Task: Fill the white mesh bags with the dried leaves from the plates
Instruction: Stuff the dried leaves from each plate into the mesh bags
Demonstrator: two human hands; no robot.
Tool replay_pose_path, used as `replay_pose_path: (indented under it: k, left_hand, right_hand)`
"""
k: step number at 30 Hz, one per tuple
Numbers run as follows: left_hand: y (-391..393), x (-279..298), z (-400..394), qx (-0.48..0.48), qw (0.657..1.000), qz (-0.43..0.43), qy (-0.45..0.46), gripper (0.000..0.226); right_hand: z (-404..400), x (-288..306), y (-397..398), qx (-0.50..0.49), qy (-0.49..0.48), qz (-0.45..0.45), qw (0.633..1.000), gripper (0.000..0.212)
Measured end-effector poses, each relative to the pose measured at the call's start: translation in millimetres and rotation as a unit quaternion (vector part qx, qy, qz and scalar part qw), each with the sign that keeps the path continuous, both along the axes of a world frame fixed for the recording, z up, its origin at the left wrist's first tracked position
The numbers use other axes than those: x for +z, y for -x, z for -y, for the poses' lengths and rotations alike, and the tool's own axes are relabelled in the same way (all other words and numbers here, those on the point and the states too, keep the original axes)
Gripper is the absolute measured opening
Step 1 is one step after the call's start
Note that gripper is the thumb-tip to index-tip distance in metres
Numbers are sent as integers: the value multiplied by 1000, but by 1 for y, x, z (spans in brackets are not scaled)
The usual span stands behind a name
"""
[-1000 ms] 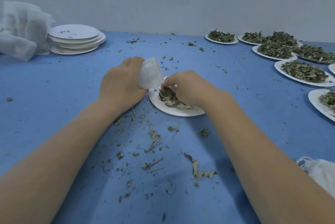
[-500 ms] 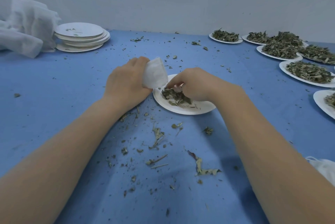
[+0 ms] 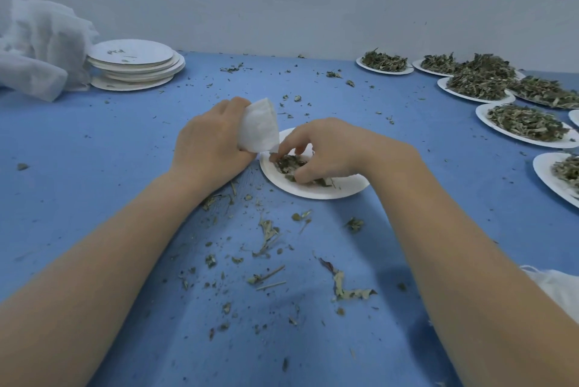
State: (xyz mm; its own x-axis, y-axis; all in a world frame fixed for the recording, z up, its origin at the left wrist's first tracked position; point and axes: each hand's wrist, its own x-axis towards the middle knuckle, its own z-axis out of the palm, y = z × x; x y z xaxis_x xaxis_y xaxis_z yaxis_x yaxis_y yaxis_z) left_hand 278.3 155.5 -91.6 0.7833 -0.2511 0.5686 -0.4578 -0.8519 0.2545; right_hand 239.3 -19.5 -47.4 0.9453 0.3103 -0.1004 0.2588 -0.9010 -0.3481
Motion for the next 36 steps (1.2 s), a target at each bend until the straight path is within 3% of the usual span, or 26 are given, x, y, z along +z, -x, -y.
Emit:
replay_pose_path:
  k: [5,13,20,25,29,33,36]
  left_hand:
    - [-1,0,0,4,1000,-1,1,50]
    - [-1,-1,0,6,1000,-6,-1,46]
    - [-1,-1,0,6,1000,-4,-1,48]
    - [0,-2,0,-5,1000,-1,-9,48]
    - [0,-2,0,-7,1000,-1,-17,48]
    - [1,0,1,-9,1000,-7,-11,49]
    - [3,2,3,-12,1000,-14,-2,50]
  right_hand:
    - [6,-1,-2,-17,-1,39,999,23]
    - [3,7,-2,-50,14,28,998,28]
    - [-6,-4,-4,-72,19,44,996,11]
    - [-6,-9,-9,-91,25,81,992,12]
    - [8,-2,-5,-125,-114,70,983,12]
    - [21,12,0,-161,-371,94,910,14]
    - [20,18,2,-134,-457,46,878,13]
